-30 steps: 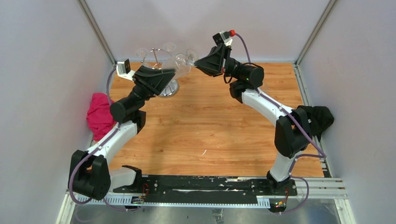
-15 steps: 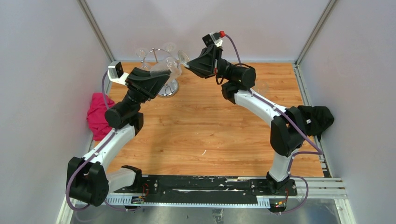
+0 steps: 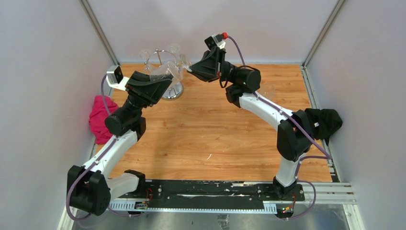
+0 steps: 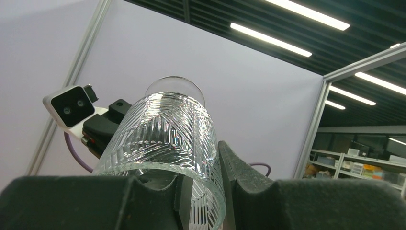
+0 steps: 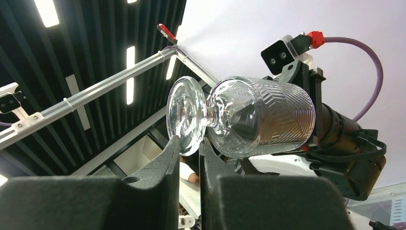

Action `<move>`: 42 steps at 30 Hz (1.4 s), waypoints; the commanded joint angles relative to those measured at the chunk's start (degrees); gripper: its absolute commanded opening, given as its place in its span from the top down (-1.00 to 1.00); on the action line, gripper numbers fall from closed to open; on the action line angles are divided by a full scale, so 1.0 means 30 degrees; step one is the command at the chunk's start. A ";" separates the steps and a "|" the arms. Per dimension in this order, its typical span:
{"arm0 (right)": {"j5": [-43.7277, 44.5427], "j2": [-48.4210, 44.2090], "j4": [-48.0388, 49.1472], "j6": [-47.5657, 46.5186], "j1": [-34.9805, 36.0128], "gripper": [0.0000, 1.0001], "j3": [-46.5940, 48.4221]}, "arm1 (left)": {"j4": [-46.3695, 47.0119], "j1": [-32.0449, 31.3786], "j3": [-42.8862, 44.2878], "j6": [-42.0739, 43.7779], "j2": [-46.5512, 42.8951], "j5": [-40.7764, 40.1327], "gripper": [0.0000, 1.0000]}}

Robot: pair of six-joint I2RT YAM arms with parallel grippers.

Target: Take the wine glass off the wine glass rack

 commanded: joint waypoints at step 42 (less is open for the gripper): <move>-0.3911 -0.5974 -0.9628 -0.8761 -0.7311 -0.04 -0.6032 | -2.0097 -0.2230 0.4927 1.2316 -0.2707 -0.0870 1.00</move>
